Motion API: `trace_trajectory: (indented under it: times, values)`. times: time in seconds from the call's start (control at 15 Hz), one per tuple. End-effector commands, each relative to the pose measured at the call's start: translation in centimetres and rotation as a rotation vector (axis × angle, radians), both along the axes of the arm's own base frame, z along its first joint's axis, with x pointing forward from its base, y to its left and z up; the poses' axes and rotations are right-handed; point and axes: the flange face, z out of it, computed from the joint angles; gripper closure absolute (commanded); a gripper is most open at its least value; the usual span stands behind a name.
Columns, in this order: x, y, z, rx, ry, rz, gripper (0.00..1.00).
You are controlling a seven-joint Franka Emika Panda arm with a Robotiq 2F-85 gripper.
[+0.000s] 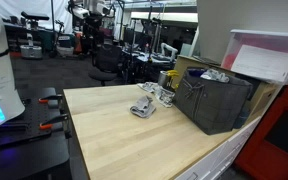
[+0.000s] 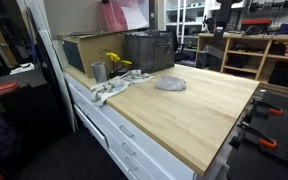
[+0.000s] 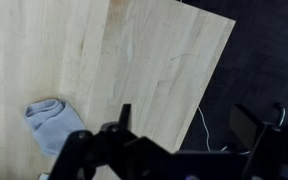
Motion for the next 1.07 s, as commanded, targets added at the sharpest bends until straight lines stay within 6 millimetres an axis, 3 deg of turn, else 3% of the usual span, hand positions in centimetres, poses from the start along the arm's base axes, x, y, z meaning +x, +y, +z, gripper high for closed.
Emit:
trace_trajectory:
  times: [0.0, 0.33, 0.4, 0.53, 0.87, 1.0]
  values:
    - [0.0, 0.0, 0.1, 0.0, 0.001, 0.0, 0.0]
    - [0.0, 0.0, 0.1, 0.0, 0.001, 0.0, 0.0]
    - [0.5, -0.7, 0.2, -0.003, 0.003, 0.006, 0.0]
    - [1.8, -3.4, 0.5, -0.032, 0.015, 0.021, 0.0]
    - [7.5, -11.1, 1.3, -0.11, 0.005, 0.09, 0.0]
    - [9.9, -12.8, 0.9, -0.126, 0.001, 0.132, 0.0]
